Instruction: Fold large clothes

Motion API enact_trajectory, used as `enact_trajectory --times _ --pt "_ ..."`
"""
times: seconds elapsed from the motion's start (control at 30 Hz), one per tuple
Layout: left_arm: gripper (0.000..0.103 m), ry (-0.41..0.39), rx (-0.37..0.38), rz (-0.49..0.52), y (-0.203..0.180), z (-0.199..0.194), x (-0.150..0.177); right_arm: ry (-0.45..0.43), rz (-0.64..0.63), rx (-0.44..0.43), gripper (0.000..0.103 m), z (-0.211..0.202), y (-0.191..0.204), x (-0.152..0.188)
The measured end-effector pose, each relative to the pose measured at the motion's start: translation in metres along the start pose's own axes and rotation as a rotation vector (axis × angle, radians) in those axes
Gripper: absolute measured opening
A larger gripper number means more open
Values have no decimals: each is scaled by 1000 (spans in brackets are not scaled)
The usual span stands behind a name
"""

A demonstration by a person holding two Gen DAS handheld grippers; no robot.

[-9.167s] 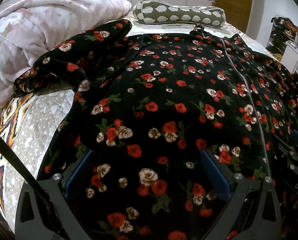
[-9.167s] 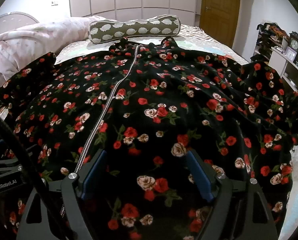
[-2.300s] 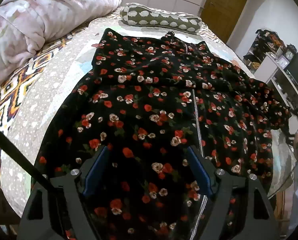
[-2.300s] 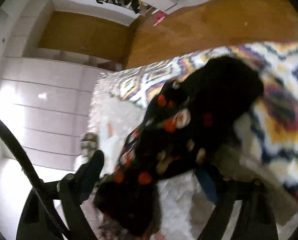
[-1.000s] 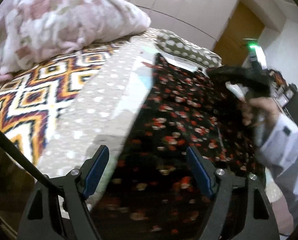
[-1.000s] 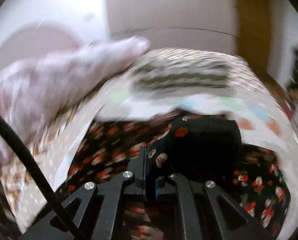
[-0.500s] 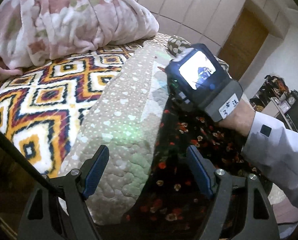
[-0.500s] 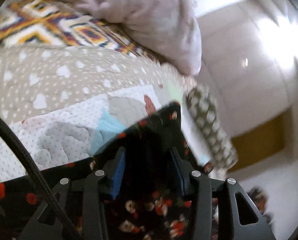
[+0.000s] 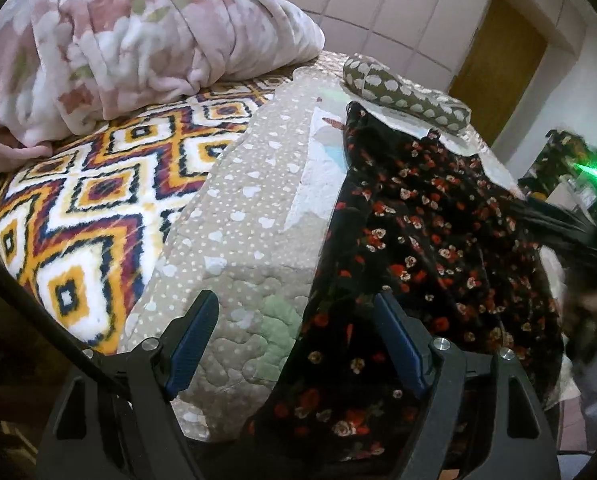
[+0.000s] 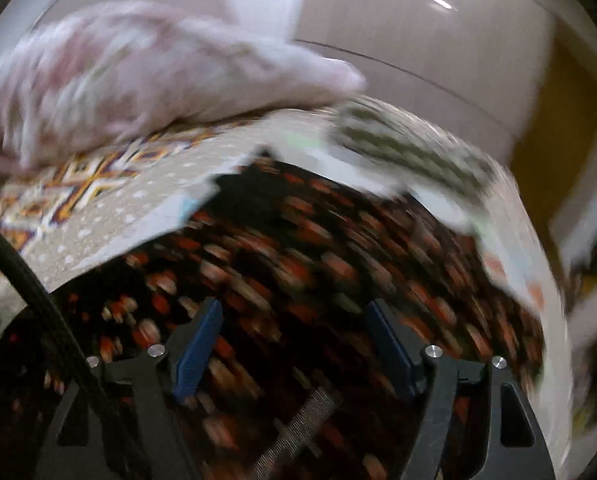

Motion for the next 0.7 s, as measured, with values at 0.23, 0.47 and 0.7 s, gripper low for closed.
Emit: enact_trajectory --times 0.23,0.47,0.7 --pt "73 38 4 100 -26 14 -21 -19 423 -21 79 -47 -130 95" --pt "73 171 100 65 -21 59 -42 34 722 -168 79 -43 -181 186" --pt "63 284 269 56 -17 83 -44 31 850 -466 79 -28 -176 227"
Point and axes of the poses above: each gripper's, at about its wrist camera, not at the fingertips, and z roughly the way its jaws point, y to its left, x to its underside, the point moved 4 cm from there along z, roughly the way its jaws point, and after that the axes turned 12 degrees about y, right-handed, at the moved point
